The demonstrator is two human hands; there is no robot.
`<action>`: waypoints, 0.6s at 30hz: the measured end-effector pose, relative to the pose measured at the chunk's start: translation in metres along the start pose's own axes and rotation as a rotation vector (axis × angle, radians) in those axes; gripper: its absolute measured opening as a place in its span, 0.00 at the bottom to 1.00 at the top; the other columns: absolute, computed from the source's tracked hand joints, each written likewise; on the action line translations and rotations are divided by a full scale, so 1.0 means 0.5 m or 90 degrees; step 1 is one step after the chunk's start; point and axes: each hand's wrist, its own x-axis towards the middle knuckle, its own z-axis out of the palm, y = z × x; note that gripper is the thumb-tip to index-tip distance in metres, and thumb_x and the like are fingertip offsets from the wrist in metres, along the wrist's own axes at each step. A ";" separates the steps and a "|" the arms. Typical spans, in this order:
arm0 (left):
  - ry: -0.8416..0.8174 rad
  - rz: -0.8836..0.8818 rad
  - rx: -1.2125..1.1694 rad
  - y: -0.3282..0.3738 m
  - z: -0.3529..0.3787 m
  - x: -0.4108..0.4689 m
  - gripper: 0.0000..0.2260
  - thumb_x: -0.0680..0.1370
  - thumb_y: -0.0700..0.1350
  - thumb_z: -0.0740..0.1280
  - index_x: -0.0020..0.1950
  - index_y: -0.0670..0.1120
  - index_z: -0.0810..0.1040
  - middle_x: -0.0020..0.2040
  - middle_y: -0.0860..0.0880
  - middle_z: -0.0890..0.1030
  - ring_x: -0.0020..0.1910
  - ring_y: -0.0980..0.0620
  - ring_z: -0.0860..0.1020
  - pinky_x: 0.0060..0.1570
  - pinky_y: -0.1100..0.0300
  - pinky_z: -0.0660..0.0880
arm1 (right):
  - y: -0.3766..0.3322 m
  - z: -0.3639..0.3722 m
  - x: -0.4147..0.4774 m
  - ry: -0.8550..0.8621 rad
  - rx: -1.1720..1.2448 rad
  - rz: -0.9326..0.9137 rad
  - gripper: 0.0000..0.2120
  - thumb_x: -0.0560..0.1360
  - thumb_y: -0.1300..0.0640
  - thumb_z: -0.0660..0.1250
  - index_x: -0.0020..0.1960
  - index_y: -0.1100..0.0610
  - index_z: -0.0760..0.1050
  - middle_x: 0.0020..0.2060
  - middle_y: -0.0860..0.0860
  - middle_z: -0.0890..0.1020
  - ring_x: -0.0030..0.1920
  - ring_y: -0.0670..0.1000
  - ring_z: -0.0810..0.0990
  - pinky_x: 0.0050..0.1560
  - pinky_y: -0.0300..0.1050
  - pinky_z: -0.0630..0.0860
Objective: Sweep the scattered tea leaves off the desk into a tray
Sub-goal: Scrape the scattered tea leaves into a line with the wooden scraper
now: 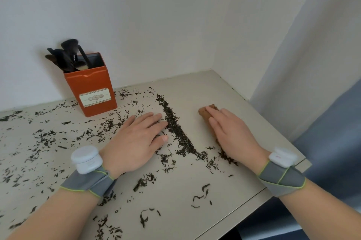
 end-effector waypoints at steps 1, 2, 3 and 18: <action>0.001 0.000 -0.003 0.000 0.000 -0.001 0.27 0.84 0.65 0.45 0.82 0.60 0.57 0.84 0.59 0.53 0.83 0.56 0.47 0.81 0.46 0.46 | 0.022 -0.011 -0.009 0.009 -0.008 0.014 0.24 0.85 0.44 0.48 0.78 0.48 0.64 0.49 0.43 0.70 0.52 0.49 0.71 0.52 0.44 0.67; 0.001 0.000 -0.004 0.000 -0.001 -0.001 0.27 0.84 0.65 0.45 0.82 0.60 0.57 0.84 0.59 0.53 0.83 0.56 0.47 0.81 0.46 0.46 | 0.044 -0.021 -0.020 0.015 -0.018 0.030 0.24 0.85 0.44 0.48 0.78 0.48 0.64 0.49 0.44 0.71 0.52 0.49 0.72 0.52 0.44 0.67; 0.000 -0.001 -0.004 0.000 -0.001 -0.001 0.27 0.83 0.65 0.44 0.82 0.60 0.57 0.84 0.59 0.53 0.83 0.56 0.47 0.81 0.46 0.46 | 0.066 -0.031 -0.032 0.017 -0.028 0.048 0.24 0.85 0.45 0.49 0.78 0.48 0.65 0.49 0.44 0.71 0.52 0.50 0.72 0.52 0.45 0.67; -0.002 0.002 -0.003 -0.003 0.001 0.002 0.27 0.84 0.65 0.44 0.83 0.60 0.56 0.84 0.59 0.53 0.83 0.56 0.47 0.81 0.46 0.46 | -0.051 0.034 -0.059 0.001 -0.090 -0.050 0.24 0.85 0.48 0.48 0.76 0.56 0.68 0.49 0.51 0.75 0.48 0.55 0.73 0.48 0.51 0.74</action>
